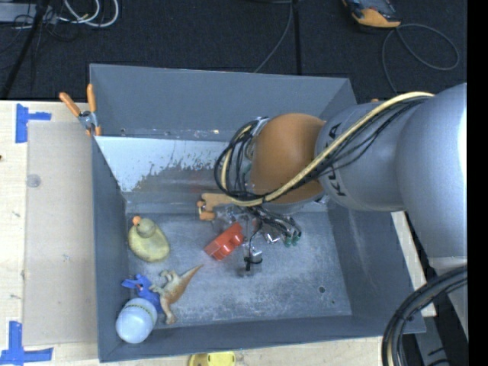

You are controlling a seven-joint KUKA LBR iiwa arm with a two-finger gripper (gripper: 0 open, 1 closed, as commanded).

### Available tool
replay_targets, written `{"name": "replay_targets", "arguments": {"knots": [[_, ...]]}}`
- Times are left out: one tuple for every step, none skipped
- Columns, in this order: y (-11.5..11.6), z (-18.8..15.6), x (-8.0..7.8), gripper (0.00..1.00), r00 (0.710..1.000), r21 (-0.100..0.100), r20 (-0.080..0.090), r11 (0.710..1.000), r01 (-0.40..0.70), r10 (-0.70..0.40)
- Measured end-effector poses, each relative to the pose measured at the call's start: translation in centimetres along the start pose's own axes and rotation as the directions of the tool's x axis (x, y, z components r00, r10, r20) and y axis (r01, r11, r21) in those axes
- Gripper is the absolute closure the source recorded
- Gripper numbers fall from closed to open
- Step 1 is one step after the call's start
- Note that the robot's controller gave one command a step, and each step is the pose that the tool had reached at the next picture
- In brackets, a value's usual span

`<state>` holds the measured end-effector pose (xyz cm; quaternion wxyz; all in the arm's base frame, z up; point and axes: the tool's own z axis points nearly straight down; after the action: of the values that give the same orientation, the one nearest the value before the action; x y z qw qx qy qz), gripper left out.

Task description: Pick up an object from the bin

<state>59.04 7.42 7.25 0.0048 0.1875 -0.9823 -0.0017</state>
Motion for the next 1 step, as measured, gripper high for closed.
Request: {"name": "replay_targets", "arguments": {"knots": [[0.15,0.88,-0.13,1.00,0.999,0.005,0.012,0.999,0.053,-0.053]]}}
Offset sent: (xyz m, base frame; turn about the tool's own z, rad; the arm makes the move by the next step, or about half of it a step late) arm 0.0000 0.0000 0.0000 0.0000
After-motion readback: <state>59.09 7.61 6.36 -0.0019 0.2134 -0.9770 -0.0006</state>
